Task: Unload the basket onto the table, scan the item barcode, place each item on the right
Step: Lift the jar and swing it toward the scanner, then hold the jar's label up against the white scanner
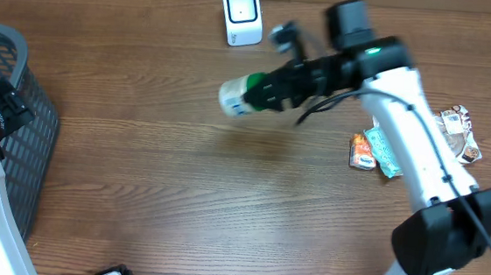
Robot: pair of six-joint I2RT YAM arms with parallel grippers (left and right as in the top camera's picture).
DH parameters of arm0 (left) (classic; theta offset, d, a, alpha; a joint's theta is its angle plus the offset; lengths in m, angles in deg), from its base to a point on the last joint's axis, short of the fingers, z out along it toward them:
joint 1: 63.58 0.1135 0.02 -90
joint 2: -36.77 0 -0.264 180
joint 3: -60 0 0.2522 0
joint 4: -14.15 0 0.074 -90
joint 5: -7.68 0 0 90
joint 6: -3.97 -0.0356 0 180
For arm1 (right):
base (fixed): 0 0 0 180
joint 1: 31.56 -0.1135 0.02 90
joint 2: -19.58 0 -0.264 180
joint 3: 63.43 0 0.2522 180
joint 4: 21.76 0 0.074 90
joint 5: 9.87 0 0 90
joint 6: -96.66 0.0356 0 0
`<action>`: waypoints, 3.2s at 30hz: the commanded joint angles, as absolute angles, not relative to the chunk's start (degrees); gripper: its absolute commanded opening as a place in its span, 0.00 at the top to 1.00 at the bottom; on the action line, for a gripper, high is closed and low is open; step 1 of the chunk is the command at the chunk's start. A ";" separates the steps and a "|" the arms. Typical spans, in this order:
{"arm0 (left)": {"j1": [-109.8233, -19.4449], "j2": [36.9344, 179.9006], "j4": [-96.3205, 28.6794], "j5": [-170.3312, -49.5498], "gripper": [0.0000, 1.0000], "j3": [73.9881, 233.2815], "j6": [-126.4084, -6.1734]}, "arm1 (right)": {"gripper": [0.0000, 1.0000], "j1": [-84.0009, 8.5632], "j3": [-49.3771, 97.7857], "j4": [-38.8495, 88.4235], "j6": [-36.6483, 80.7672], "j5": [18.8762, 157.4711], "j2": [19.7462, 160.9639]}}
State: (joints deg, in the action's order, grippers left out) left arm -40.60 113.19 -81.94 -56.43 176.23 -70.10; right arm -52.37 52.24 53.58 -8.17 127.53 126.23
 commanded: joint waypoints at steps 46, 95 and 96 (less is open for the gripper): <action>-40.36 113.28 -81.94 -56.50 0.01 176.72 -71.02 | 0.42 -60.46 52.54 -31.99 -62.22 64.80 155.83; -40.36 113.28 -81.94 -56.50 0.01 176.72 -71.04 | 0.39 -77.20 52.54 10.59 -13.65 67.33 135.37; -40.36 113.28 -81.92 -56.50 0.00 176.72 -71.02 | 0.39 -77.20 52.54 14.61 -8.50 71.62 134.45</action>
State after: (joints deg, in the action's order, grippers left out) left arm -40.60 113.19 -81.96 -56.43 176.23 -70.10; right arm -77.92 51.67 10.15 -29.06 62.76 140.20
